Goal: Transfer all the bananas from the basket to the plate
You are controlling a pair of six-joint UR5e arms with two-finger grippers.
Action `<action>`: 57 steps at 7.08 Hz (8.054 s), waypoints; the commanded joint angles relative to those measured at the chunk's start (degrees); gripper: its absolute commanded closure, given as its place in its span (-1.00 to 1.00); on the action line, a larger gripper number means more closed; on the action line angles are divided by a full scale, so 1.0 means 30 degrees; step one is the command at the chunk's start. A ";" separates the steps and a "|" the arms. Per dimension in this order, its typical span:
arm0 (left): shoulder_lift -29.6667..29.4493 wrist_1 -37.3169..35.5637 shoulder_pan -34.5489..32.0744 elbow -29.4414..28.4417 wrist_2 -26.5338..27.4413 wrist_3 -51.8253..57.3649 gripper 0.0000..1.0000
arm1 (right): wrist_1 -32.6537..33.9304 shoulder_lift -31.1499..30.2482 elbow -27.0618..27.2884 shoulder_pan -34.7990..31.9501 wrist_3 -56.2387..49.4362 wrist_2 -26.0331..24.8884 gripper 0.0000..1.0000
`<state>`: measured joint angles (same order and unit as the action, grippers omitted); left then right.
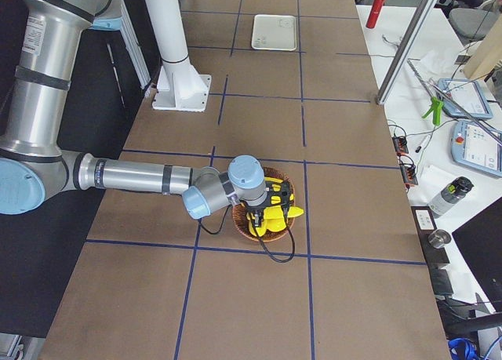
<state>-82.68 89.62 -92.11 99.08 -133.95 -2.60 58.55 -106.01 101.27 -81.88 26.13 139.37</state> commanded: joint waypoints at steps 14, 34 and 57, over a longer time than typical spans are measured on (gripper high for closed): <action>-1.2243 1.4803 1.2708 0.0457 -0.0381 -2.7972 -0.91 | 0.4799 1.4353 0.5207 1.3045 1.2618 -0.3353 0.93; -0.7767 0.7217 1.1113 0.2918 0.0908 -2.3344 1.00 | 0.4858 1.5564 0.6876 1.4435 1.5021 -0.5909 -1.00; -0.4666 0.1825 0.9844 0.4121 0.2842 -1.6417 -1.00 | 0.2906 -0.0112 0.8001 1.0214 0.9137 -0.8283 -1.00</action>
<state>-95.90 95.07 -62.74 111.25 -125.35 -51.84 70.56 -105.03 128.14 -51.25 55.08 114.81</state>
